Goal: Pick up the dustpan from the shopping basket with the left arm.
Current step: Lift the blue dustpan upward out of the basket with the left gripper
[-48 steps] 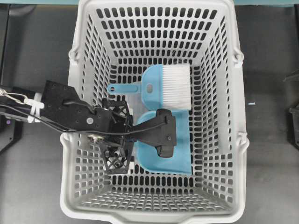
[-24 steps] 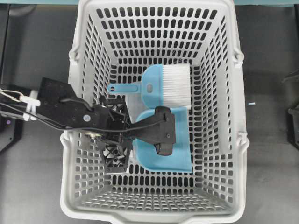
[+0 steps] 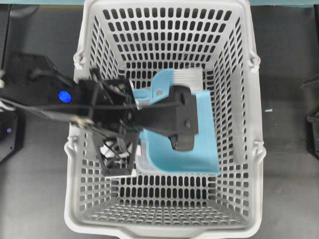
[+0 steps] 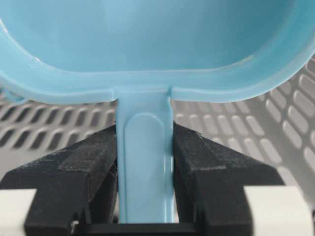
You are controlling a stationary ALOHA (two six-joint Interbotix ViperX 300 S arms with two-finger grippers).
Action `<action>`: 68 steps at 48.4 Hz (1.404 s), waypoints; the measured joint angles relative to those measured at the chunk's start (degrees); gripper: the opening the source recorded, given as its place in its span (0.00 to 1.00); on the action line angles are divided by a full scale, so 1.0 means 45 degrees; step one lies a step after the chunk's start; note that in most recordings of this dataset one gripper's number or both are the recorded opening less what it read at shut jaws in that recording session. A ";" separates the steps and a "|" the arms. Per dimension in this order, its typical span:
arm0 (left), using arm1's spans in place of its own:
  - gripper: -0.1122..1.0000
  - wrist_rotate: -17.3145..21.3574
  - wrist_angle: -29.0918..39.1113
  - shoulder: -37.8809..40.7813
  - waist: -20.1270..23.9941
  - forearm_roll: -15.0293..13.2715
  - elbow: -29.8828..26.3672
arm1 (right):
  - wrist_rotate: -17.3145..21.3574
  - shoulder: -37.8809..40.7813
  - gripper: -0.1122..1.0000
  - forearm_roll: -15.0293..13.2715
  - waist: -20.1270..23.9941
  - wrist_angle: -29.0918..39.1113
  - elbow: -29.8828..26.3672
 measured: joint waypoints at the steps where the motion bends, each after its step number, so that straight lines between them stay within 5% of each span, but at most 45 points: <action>1: 0.35 0.0000 0.0156 0.0000 0.0000 -0.0020 -0.0137 | 0.0000 0.0000 0.81 -0.0020 0.0000 0.0000 0.0000; 68: 0.35 0.0449 0.0547 0.0000 0.0137 0.0000 -0.0273 | 0.0000 0.0000 0.81 0.0000 0.0000 -0.0039 0.0137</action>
